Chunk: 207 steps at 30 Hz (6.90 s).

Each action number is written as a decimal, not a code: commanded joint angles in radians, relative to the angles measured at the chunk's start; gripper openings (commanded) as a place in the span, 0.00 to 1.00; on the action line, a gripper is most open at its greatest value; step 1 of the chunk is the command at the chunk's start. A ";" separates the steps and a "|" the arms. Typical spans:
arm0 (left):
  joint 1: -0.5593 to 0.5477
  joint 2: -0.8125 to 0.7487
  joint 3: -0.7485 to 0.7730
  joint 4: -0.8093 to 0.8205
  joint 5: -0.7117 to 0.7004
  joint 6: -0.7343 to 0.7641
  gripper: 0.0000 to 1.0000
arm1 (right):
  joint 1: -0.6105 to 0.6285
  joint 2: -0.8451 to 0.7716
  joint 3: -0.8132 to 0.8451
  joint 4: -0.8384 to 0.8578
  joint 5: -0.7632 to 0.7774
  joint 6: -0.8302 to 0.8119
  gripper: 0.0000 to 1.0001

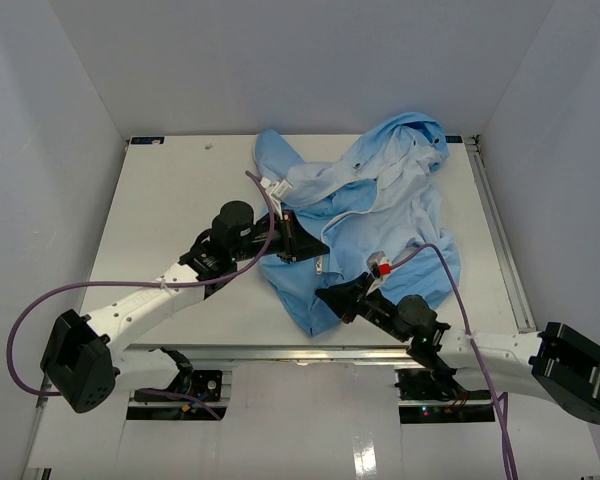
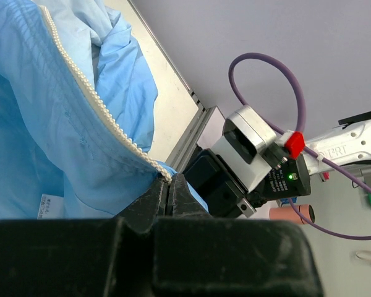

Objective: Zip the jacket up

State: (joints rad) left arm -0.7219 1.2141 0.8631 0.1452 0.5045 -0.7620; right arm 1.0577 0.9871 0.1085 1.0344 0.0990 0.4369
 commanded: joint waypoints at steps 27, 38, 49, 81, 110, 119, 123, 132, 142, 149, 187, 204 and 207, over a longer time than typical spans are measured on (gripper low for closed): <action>0.003 -0.125 -0.084 0.036 0.027 0.081 0.00 | 0.008 -0.343 0.099 -0.629 0.347 0.042 0.47; 0.003 -0.139 -0.100 0.034 -0.004 0.084 0.00 | 0.008 -0.531 0.158 -0.739 0.305 0.037 0.60; 0.003 -0.122 -0.118 0.059 -0.012 0.075 0.00 | 0.008 -0.610 0.186 -0.686 0.052 -0.032 0.59; 0.003 -0.189 -0.179 0.150 -0.014 0.074 0.00 | 0.011 -0.237 0.326 -0.536 0.080 -0.001 0.57; 0.004 -0.185 -0.192 0.202 0.016 0.066 0.00 | 0.010 -0.177 0.303 -0.450 0.027 -0.023 0.16; 0.003 -0.176 -0.198 0.230 0.027 0.056 0.00 | 0.010 -0.178 0.295 -0.434 0.031 -0.024 0.26; 0.003 -0.176 -0.199 0.231 0.029 0.056 0.00 | 0.011 -0.175 0.285 -0.418 0.029 -0.027 0.18; 0.003 -0.189 -0.174 0.137 -0.035 0.118 0.42 | 0.010 -0.167 0.236 -0.364 0.018 -0.084 0.08; 0.092 -0.157 -0.048 -0.159 -0.337 0.206 0.61 | 0.010 -0.346 -0.037 -0.240 0.166 -0.090 0.08; 0.450 0.280 0.204 -0.094 -0.114 0.210 0.63 | 0.008 -0.504 -0.154 -0.237 0.357 -0.097 0.08; 0.137 -0.119 -0.222 -0.090 -0.309 0.143 0.56 | -0.006 -0.591 -0.058 -0.451 0.422 -0.081 0.08; 0.134 -0.092 0.187 -0.647 -0.351 0.745 0.98 | -0.007 -0.658 -0.076 -0.458 0.375 -0.087 0.08; 0.134 -0.086 0.223 -0.724 -0.368 0.864 0.98 | -0.007 -0.654 -0.072 -0.452 0.364 -0.086 0.08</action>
State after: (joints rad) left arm -0.5884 1.1680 1.0095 -0.4580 0.1674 -0.1174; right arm 1.0550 0.3377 0.0410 0.5401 0.4731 0.3518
